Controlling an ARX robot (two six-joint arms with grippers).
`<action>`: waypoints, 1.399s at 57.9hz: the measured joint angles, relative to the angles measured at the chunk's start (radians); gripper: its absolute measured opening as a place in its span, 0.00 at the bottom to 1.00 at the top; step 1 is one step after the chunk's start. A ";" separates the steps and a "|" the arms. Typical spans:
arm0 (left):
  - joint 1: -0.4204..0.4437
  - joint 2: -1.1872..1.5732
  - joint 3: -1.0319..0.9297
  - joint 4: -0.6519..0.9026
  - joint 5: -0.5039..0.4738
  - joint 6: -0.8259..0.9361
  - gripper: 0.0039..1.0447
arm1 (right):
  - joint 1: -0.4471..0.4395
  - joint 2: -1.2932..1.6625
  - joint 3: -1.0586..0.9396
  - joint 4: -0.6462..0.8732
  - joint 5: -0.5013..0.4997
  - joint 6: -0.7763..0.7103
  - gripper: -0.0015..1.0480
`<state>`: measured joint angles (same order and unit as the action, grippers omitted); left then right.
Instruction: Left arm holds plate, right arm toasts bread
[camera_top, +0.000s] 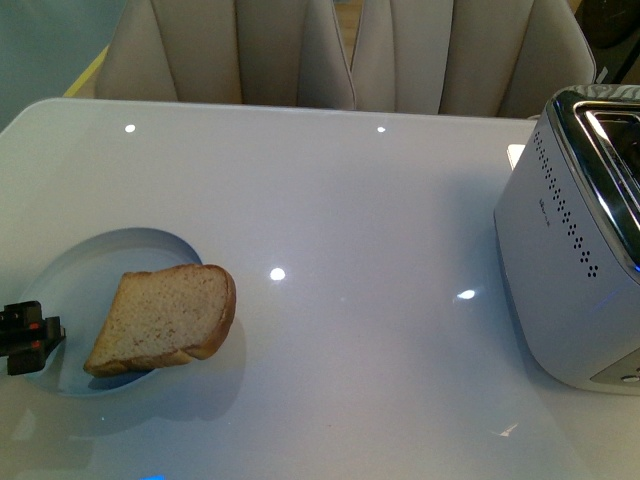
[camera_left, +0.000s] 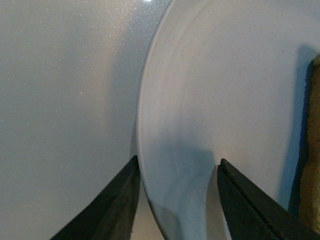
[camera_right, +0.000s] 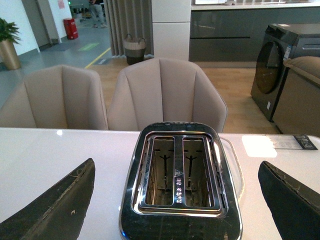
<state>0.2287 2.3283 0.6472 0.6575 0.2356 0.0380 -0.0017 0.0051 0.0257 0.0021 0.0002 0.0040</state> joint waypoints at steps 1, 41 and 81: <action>0.000 0.000 0.000 0.000 0.001 -0.003 0.39 | 0.000 0.000 0.000 0.000 0.000 0.000 0.92; 0.053 -0.234 -0.135 -0.109 0.132 -0.296 0.03 | 0.000 0.000 0.000 0.000 0.000 0.000 0.92; -0.309 -0.768 -0.008 -0.526 0.049 -0.600 0.03 | 0.000 0.000 0.000 0.000 0.000 0.000 0.92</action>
<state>-0.0803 1.5600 0.6395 0.1314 0.2844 -0.5625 -0.0017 0.0051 0.0257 0.0021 0.0002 0.0040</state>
